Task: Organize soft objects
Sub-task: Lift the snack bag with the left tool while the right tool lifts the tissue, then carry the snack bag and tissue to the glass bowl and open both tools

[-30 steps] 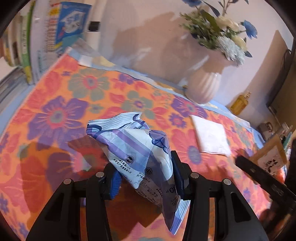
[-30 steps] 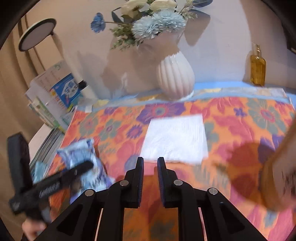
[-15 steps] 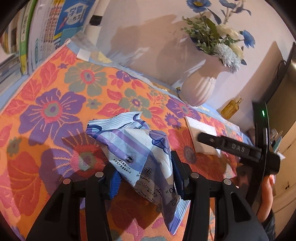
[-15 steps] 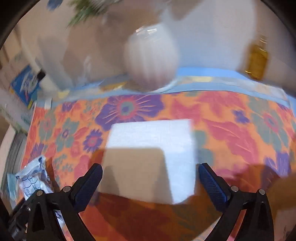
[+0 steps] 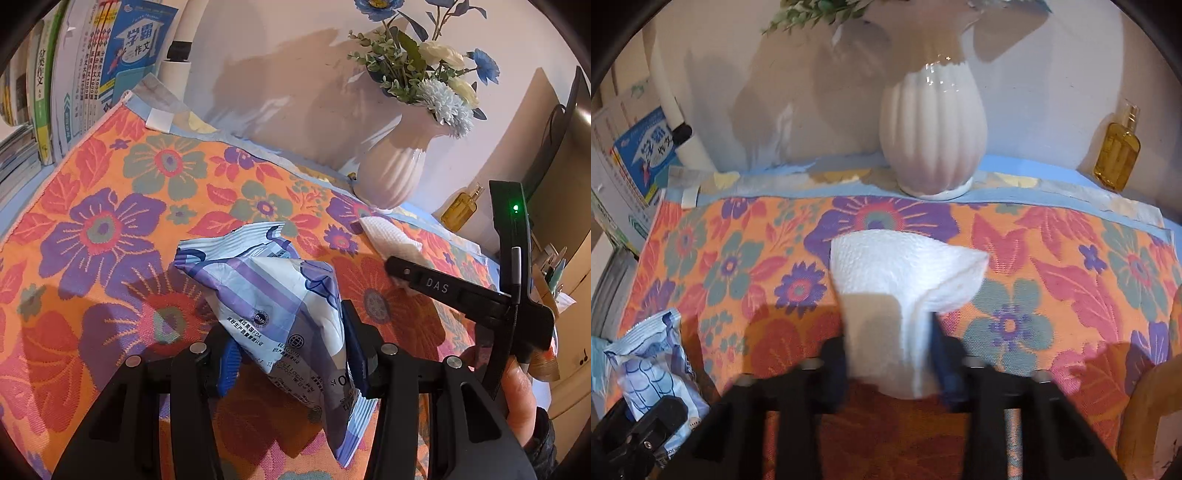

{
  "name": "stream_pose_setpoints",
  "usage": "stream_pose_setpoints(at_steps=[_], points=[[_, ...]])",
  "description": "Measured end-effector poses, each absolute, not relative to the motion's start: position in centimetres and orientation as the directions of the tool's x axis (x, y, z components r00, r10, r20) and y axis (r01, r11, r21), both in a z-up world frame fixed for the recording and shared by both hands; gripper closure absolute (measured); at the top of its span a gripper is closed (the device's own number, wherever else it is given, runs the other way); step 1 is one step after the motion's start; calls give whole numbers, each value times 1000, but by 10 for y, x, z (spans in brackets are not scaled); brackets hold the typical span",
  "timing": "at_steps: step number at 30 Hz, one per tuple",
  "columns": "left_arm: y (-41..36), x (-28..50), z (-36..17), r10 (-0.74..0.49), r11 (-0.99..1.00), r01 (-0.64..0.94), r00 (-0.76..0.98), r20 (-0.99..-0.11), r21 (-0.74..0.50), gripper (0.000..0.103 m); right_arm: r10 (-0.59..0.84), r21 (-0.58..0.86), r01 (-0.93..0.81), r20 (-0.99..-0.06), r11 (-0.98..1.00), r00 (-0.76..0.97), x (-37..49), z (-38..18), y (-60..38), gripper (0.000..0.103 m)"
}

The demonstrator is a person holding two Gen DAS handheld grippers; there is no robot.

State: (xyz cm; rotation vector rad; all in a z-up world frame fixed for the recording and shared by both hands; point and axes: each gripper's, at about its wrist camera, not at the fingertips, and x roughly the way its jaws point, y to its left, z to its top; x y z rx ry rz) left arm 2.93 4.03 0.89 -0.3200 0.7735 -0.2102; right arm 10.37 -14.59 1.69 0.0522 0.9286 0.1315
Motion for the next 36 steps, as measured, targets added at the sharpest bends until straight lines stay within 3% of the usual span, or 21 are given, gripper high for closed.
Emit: stream_pose_setpoints(at_steps=[6,13,18,23,30,36], points=[[40,24,11,-337,922,108,696,-634,-372,58,129,17,-164,-700,986,703,53,37,-134,93],[23,-14,22,-364,924,184,698,-617,-336,58,254,193,-167,-662,967,705,-31,44,-186,93],[-2,-49,42,-422,904,271,692,-585,-331,58,232,203,-128,-660,971,715,-73,49,-209,93],[-34,-72,89,-497,867,374,699,-513,-330,58,212,211,-103,-605,972,767,-95,90,-231,93],[-101,-89,172,-610,792,531,682,-403,-300,58,109,249,9,-457,968,883,-132,166,-303,93],[-191,-72,200,-684,725,629,609,-401,-280,58,-106,243,229,-432,943,896,-149,192,-393,93]])
